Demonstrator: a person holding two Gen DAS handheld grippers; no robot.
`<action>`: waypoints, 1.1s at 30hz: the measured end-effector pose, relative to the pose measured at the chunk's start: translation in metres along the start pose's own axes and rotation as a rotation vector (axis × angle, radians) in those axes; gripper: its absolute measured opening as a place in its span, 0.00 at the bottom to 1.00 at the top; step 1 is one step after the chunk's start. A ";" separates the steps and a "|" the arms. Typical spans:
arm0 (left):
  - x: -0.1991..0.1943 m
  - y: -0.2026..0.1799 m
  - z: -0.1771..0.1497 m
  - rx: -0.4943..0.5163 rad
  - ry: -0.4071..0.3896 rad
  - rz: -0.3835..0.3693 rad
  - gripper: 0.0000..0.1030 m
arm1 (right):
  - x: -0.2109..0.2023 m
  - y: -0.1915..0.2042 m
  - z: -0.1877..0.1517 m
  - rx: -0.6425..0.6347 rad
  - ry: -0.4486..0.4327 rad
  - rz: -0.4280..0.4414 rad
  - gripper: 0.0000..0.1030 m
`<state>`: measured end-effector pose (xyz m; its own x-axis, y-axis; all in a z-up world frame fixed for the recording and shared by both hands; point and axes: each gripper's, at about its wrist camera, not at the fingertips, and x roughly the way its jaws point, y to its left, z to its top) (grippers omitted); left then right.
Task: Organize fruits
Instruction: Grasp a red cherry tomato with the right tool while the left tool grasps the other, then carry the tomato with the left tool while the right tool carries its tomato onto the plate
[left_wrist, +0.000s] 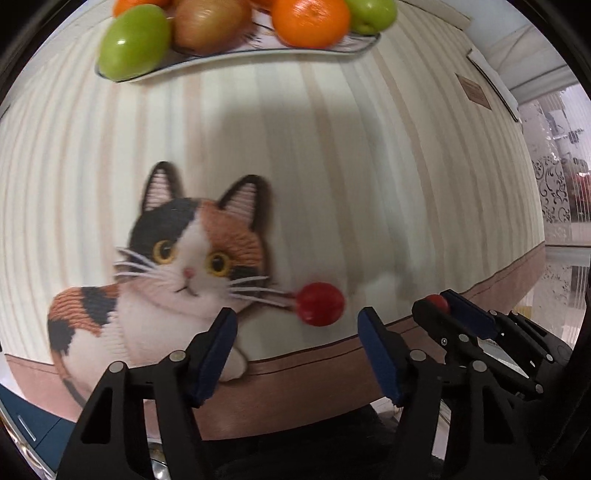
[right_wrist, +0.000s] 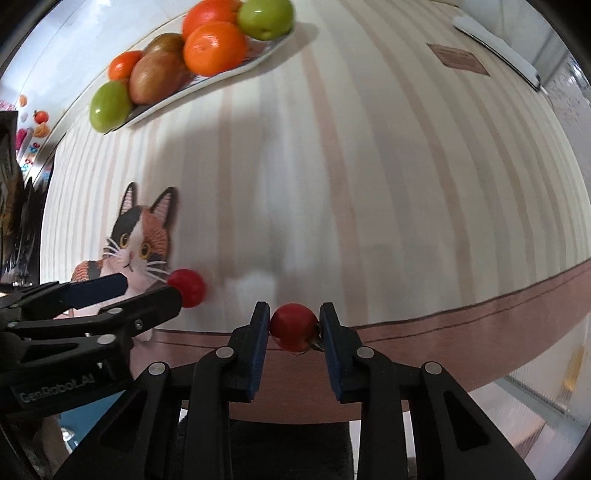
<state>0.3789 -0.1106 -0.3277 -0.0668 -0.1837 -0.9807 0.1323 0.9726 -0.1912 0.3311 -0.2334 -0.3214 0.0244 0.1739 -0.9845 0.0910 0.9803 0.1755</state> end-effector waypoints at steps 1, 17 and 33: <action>0.004 -0.006 0.002 0.009 0.001 -0.001 0.63 | 0.000 -0.002 0.000 0.005 -0.001 -0.002 0.29; 0.036 -0.048 0.023 0.047 0.017 -0.002 0.35 | 0.000 -0.018 -0.005 0.048 -0.002 -0.009 0.29; 0.010 -0.012 0.015 0.015 -0.024 -0.036 0.27 | -0.014 -0.013 0.012 0.046 -0.028 0.035 0.29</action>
<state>0.3910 -0.1261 -0.3359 -0.0482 -0.2220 -0.9739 0.1449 0.9631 -0.2267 0.3418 -0.2497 -0.3101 0.0565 0.2045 -0.9772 0.1348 0.9683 0.2104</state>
